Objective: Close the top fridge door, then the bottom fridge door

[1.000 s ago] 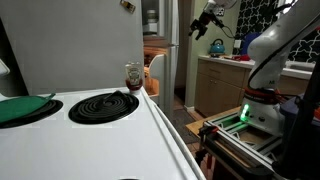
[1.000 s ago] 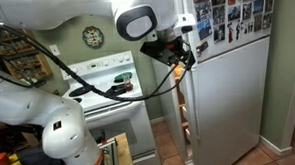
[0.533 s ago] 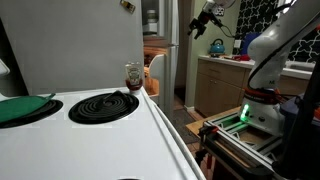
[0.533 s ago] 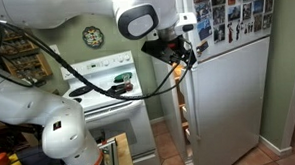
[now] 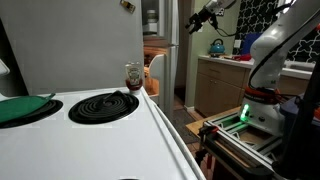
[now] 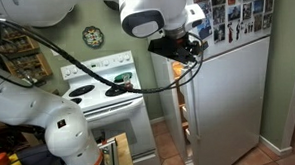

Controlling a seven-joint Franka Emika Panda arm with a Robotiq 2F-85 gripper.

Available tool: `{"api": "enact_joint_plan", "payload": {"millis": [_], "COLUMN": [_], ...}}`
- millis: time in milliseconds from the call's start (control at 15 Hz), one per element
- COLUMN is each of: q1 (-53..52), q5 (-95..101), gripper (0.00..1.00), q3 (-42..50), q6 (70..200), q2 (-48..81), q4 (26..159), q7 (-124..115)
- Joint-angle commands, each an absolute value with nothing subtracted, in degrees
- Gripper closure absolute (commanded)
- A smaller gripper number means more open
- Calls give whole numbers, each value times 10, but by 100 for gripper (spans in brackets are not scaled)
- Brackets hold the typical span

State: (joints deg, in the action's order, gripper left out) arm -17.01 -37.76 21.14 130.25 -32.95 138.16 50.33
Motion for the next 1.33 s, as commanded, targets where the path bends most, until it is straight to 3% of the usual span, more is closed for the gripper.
{"api": "enact_joint_plan", "payload": {"millis": [0, 600, 1267], "q1": [-186, -93, -3], "q5": [-493, -720, -783], "gripper": [0, 0, 0], "q3": [232, 180, 106], "q6": [1286, 1165, 1057], "q2": [-296, -189, -115], "q4": [1357, 1293, 1246], "q7": [637, 863, 901]}}
